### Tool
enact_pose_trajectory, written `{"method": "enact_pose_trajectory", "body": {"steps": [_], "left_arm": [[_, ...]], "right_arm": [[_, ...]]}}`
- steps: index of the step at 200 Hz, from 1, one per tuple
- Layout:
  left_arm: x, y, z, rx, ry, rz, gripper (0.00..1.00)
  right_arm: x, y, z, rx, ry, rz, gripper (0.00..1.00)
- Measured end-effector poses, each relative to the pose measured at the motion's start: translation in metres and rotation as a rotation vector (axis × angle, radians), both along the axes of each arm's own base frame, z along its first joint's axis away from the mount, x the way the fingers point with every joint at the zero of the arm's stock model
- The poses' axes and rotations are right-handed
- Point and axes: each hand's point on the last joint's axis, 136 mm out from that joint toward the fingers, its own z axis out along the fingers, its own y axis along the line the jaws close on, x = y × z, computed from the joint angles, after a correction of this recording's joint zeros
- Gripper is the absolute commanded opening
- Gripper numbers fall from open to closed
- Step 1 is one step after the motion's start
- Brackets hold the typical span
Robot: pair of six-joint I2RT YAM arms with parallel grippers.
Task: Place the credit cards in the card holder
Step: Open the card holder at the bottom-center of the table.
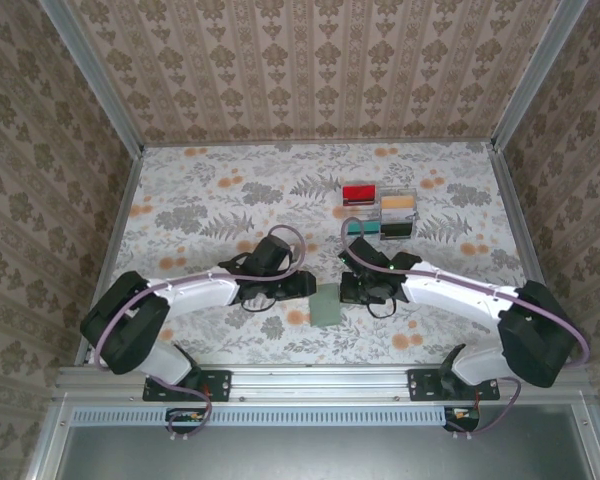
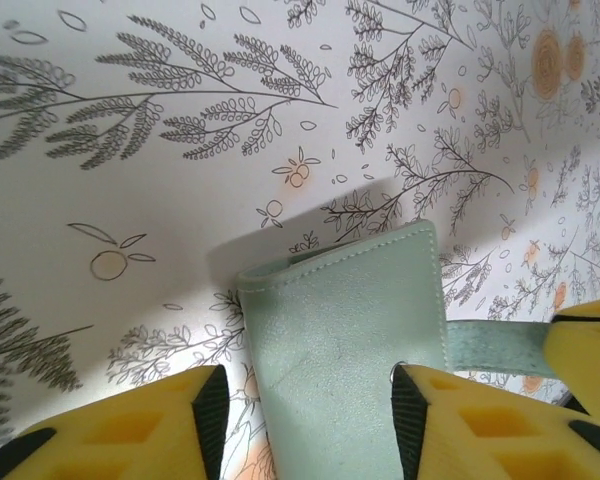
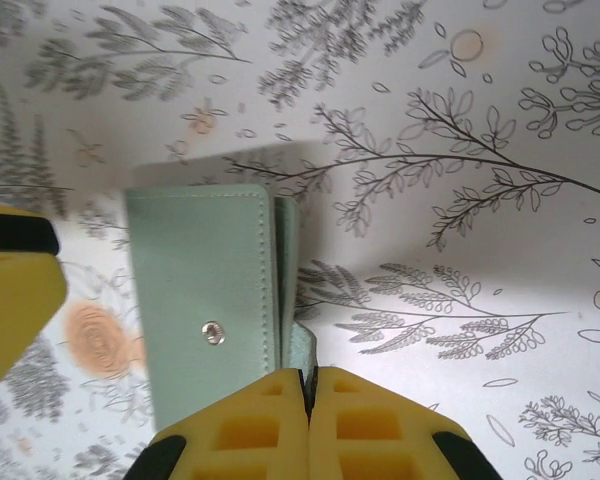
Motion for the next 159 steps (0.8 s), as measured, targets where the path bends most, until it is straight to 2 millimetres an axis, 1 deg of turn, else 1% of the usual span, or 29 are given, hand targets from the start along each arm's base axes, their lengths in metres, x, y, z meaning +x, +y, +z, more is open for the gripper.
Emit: {"method": "enact_pose_trajectory", "body": {"steps": [24,51,68,112,142,159], "left_arm": [[0.002,0.006,0.009,0.025,-0.027,0.014,0.67],[-0.001,0.010,0.021,0.031,-0.055,0.026,0.73],[-0.002,0.009,0.027,0.029,-0.068,0.023,0.75],[-0.006,-0.001,0.036,0.027,-0.069,-0.004,0.75],[-0.004,-0.008,0.038,0.026,-0.066,-0.012,0.75],[-0.003,-0.008,0.035,0.033,-0.061,-0.013,0.73]], "right_arm": [[0.000,0.002,0.013,0.044,-0.018,0.002,0.03],[-0.001,0.005,0.020,0.078,-0.020,0.007,0.03],[0.000,0.010,0.025,0.105,-0.023,0.016,0.03],[0.002,0.025,0.038,0.189,-0.038,0.048,0.03],[0.002,0.036,0.049,0.250,-0.046,0.074,0.04],[0.003,0.039,0.051,0.266,-0.050,0.081,0.04]]}}
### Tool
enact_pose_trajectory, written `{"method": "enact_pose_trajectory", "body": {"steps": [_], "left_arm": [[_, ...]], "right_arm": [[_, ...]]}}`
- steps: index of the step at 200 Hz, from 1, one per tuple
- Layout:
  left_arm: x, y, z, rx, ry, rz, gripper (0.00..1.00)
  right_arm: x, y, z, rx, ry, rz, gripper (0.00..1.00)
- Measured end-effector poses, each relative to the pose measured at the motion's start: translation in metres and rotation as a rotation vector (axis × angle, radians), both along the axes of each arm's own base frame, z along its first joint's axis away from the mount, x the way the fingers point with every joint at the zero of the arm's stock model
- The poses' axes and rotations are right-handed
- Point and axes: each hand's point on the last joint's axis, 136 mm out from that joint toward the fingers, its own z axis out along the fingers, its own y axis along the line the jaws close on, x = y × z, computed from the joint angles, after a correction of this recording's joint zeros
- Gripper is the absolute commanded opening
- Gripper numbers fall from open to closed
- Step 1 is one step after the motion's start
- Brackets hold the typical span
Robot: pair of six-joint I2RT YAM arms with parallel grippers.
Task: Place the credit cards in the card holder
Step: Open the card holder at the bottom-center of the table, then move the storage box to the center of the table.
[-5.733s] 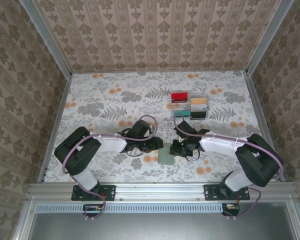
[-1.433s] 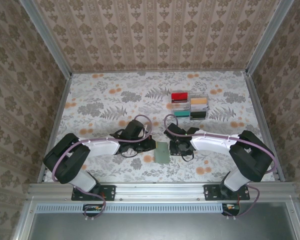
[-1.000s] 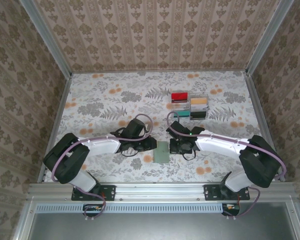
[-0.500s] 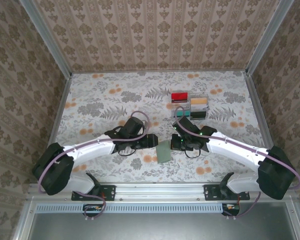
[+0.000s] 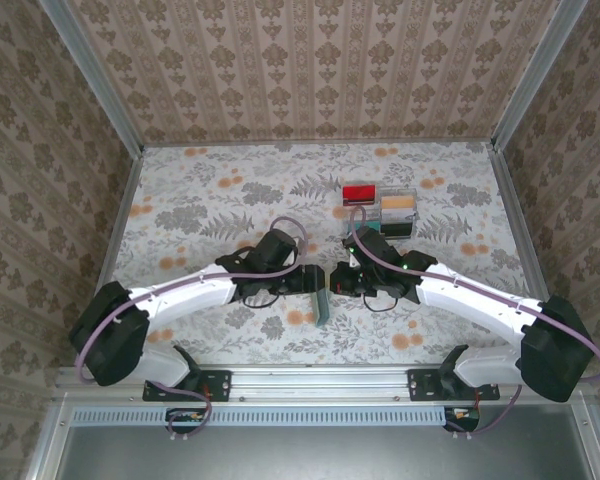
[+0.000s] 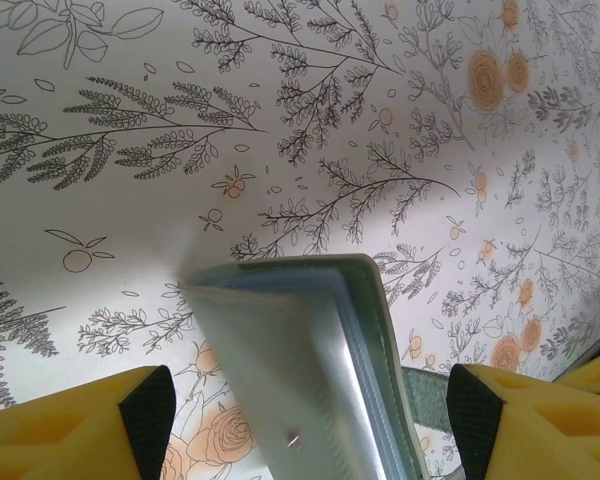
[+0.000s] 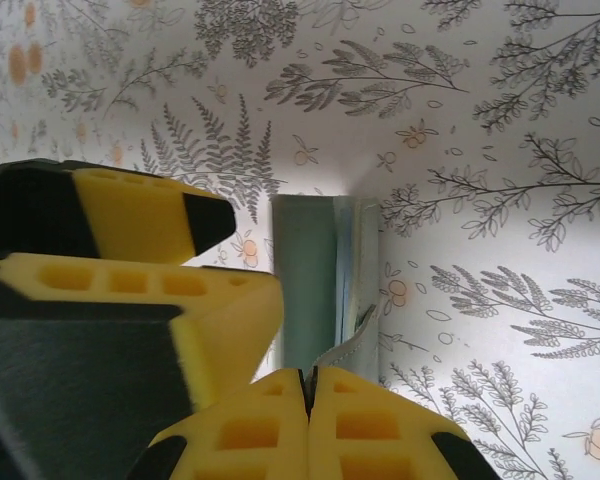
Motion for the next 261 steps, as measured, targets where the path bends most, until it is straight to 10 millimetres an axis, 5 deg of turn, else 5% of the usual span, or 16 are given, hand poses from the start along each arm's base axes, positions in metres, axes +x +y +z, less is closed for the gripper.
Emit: {"method": "enact_pose_trajectory", "body": {"steps": [69,99,128,156,175,213,238,261], "left_arm": [[-0.003,0.007,-0.013,0.052,0.026,0.006,0.62],[-0.003,0.015,-0.019,0.084,0.027,0.023,0.40],[-0.005,0.023,-0.027,0.114,0.028,0.029,0.32],[-0.004,0.024,-0.027,0.117,0.024,0.027,0.37],[-0.003,0.024,-0.025,0.126,0.017,0.012,0.31],[0.003,0.036,-0.034,0.199,0.028,0.030,0.33],[-0.001,0.048,-0.046,0.241,0.060,0.047,0.44],[-0.002,0.058,-0.049,0.289,0.058,0.066,0.58]], "right_arm": [[0.000,-0.012,-0.008,-0.057,0.014,-0.037,0.04],[0.003,-0.027,-0.020,-0.118,0.034,-0.096,0.06],[-0.001,-0.038,-0.038,-0.164,0.067,-0.125,0.08],[-0.004,-0.040,-0.052,-0.198,0.101,-0.124,0.17],[-0.006,-0.044,-0.059,-0.227,0.116,-0.121,0.30],[-0.001,-0.073,-0.063,-0.329,0.121,-0.168,0.42],[0.013,-0.101,-0.058,-0.358,0.112,-0.231,0.49],[0.034,-0.127,-0.033,-0.338,0.049,-0.302,0.56]]}}
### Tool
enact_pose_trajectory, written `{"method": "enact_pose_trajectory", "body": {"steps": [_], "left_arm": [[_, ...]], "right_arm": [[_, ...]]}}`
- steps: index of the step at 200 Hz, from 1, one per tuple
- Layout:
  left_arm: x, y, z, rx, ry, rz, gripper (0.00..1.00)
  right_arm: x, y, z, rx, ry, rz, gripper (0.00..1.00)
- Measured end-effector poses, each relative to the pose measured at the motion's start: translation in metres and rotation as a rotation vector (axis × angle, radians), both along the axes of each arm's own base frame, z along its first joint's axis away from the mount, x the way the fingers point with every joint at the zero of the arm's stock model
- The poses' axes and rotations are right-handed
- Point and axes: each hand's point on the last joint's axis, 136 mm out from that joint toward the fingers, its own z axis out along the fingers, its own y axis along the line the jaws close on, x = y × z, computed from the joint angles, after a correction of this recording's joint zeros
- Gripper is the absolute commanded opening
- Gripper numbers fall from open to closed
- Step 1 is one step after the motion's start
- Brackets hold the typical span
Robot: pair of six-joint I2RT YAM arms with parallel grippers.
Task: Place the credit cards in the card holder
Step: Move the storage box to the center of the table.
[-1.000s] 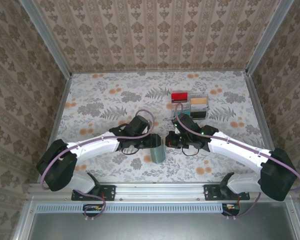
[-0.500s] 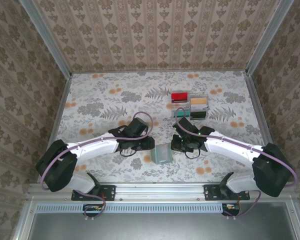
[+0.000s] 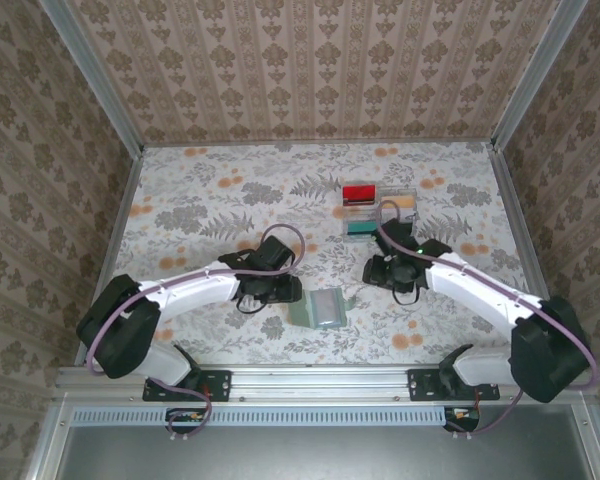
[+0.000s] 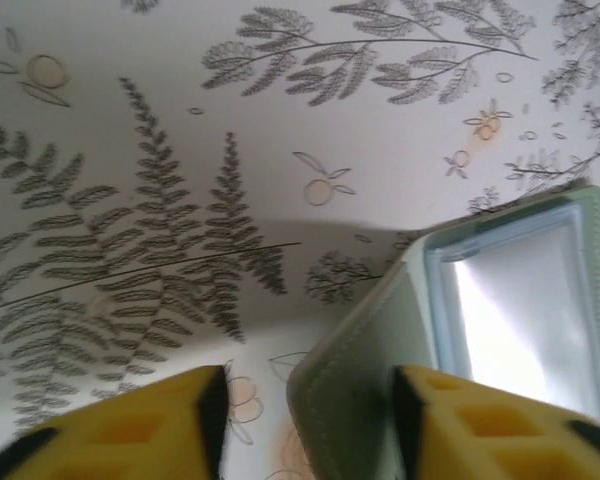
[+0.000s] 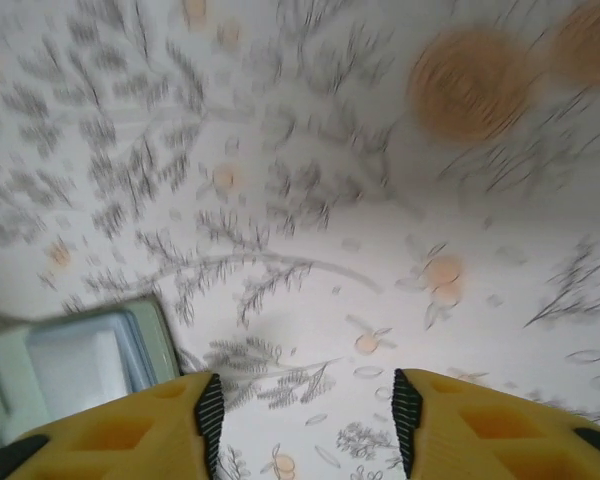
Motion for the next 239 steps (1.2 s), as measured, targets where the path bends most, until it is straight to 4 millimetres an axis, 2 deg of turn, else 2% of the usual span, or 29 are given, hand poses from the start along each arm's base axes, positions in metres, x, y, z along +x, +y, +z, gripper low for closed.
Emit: {"method": "enact_pose_trajectory", "body": {"steps": [25,41,58,79,95,109,141,185,212,239], "left_arm": [[0.002,0.006,0.010,0.004,-0.030,0.012,0.73],[0.009,0.000,0.033,-0.062,-0.088,0.013,0.80],[0.020,-0.006,0.063,-0.152,-0.157,0.027,0.82],[0.035,-0.009,0.093,-0.239,-0.226,0.054,0.83],[0.042,-0.005,0.101,-0.266,-0.243,0.078,0.83],[0.045,-0.002,0.104,-0.275,-0.246,0.093,0.83],[0.045,0.002,0.111,-0.304,-0.257,0.113,0.84],[0.045,0.009,0.109,-0.309,-0.253,0.144,0.85],[0.047,0.010,0.108,-0.309,-0.251,0.152,0.85],[0.047,0.010,0.105,-0.304,-0.241,0.150,0.85]], "right_arm": [[0.038,-0.036,0.040,0.016,-0.115,-0.080,0.65],[0.066,-0.065,0.064,0.039,-0.188,-0.137,0.69],[0.093,-0.090,0.078,0.071,-0.232,-0.179,0.76],[0.133,-0.112,0.076,0.132,-0.234,-0.205,0.78],[0.159,-0.117,0.064,0.179,-0.217,-0.192,0.80],[0.174,-0.116,0.049,0.218,-0.187,-0.174,0.82],[0.191,-0.117,0.022,0.283,-0.146,-0.160,0.90],[0.204,-0.123,0.010,0.349,-0.164,-0.152,0.90],[0.210,-0.111,0.005,0.429,-0.172,-0.115,0.89],[0.206,-0.098,0.001,0.490,-0.173,-0.088,0.89]]}}
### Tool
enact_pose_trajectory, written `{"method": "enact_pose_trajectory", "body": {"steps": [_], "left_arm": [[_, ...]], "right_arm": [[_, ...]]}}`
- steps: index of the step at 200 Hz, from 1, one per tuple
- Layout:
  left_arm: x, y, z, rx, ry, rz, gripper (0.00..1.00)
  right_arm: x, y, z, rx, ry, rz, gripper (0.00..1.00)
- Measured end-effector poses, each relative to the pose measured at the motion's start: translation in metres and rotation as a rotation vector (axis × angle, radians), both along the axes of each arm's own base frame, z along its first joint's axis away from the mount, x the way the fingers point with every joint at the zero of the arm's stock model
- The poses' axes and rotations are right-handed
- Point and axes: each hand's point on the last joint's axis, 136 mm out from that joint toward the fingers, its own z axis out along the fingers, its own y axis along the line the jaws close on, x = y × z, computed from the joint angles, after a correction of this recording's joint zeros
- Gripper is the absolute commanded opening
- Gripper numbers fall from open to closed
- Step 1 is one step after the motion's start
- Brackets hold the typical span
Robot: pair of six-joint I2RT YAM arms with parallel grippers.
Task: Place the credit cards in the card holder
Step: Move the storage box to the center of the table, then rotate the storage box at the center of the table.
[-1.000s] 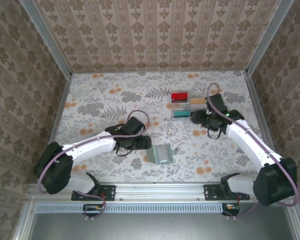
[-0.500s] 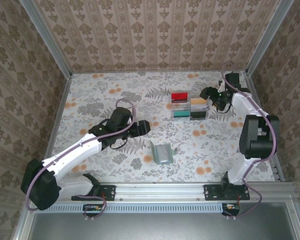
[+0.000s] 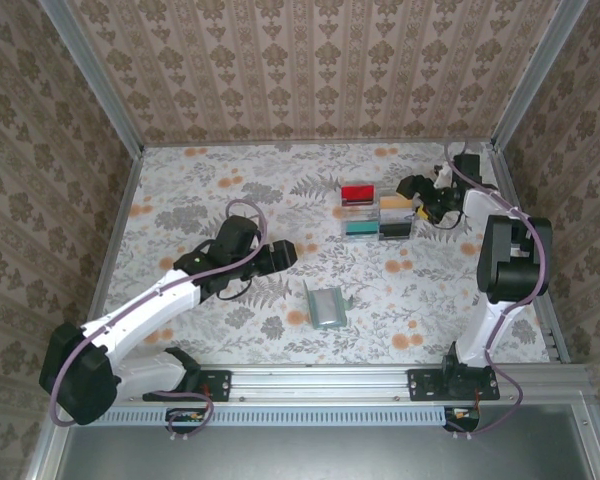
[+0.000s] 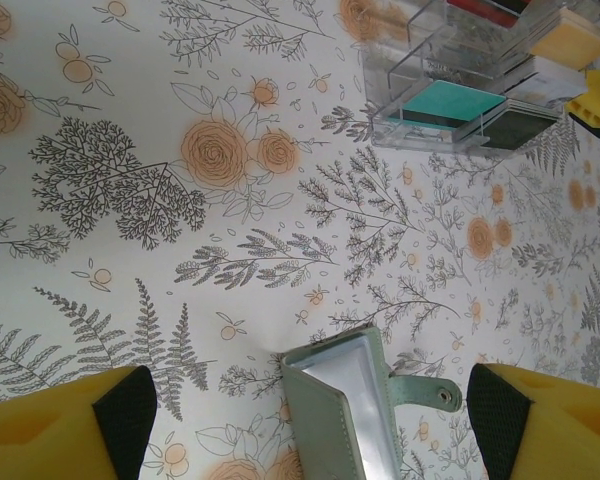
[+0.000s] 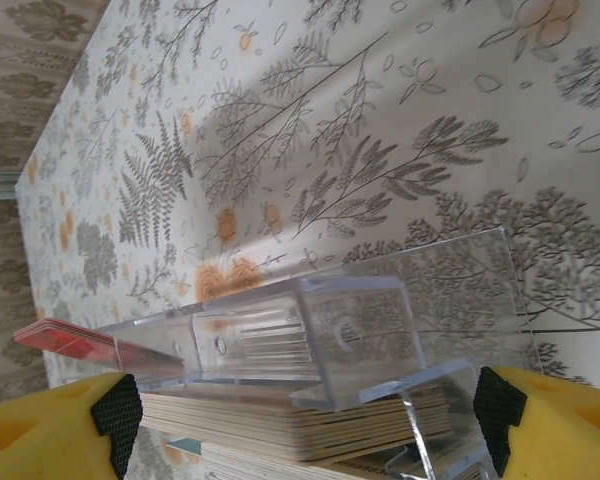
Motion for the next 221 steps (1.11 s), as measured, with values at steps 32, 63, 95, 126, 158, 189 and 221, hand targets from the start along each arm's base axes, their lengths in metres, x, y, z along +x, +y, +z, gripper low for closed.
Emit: {"method": "enact_pose_trajectory", "body": {"steps": [32,63,95,126,158,189,221], "left_arm": [[0.000,-0.001,-0.003,0.003,0.011,-0.005,0.85],[0.000,-0.002,-0.005,0.003,0.015,-0.008,0.85],[0.001,-0.001,-0.006,0.005,0.018,-0.003,0.85],[0.004,0.001,-0.008,0.003,0.017,0.009,0.85],[0.004,0.004,-0.013,0.006,0.027,0.018,0.85],[0.003,0.007,-0.018,0.012,0.035,0.025,0.85],[0.005,0.008,-0.017,0.006,0.034,0.036,0.85]], "right_arm": [[-0.012,0.016,-0.003,0.039,-0.002,0.041,0.89],[-0.037,0.048,-0.004,0.067,0.015,0.099,0.89],[-0.067,0.093,0.003,0.088,0.020,0.181,0.89],[-0.094,0.142,0.020,0.089,-0.007,0.282,0.88],[-0.105,0.156,0.036,0.046,-0.045,0.319,0.88],[-0.088,0.129,0.049,-0.147,-0.059,0.251,0.86],[-0.049,0.110,0.086,-0.320,-0.164,0.226,0.69]]}}
